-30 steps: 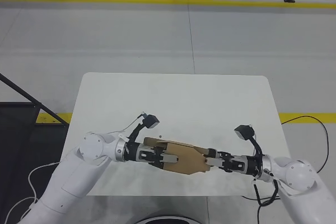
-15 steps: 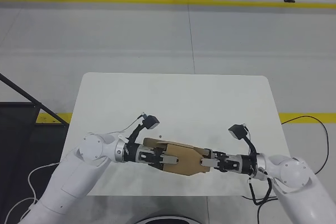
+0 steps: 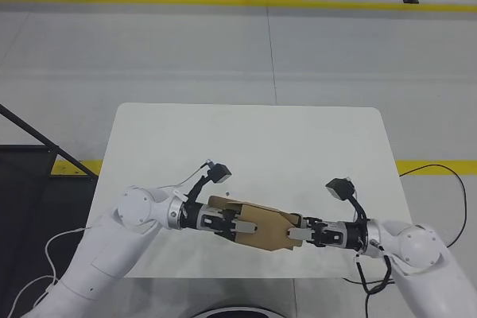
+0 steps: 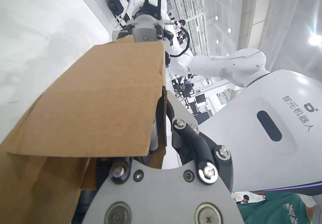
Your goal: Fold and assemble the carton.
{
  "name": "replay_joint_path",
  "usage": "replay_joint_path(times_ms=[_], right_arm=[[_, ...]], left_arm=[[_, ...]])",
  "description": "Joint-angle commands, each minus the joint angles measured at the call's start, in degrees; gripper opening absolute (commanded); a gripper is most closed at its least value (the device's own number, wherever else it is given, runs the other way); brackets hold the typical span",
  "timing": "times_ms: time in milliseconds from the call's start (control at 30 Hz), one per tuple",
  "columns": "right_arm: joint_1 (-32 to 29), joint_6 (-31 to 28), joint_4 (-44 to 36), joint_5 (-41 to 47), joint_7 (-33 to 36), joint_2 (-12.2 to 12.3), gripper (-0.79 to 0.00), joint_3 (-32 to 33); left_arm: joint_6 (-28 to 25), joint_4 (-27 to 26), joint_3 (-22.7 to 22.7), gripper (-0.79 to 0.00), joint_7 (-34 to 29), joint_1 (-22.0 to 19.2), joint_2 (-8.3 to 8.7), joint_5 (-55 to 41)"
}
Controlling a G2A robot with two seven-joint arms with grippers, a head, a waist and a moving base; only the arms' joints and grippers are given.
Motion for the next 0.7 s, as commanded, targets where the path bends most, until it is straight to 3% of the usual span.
replay_joint_path(times_ms=[0,667], right_arm=[[0.3,-0.4,0.5,0.7,0.4,-0.1,-0.305,-0.3],[4.0,-2.6,4.3,4.5,2.4,-1.1,-0.400,-4.2]], left_arm=[[0.0,-0.2,0.0,-0.785,0.1,0.0,0.00,0.2],[-0.7,-0.5,0.3,-0.785,0.3,-0.3,-0.17,-0.1]])
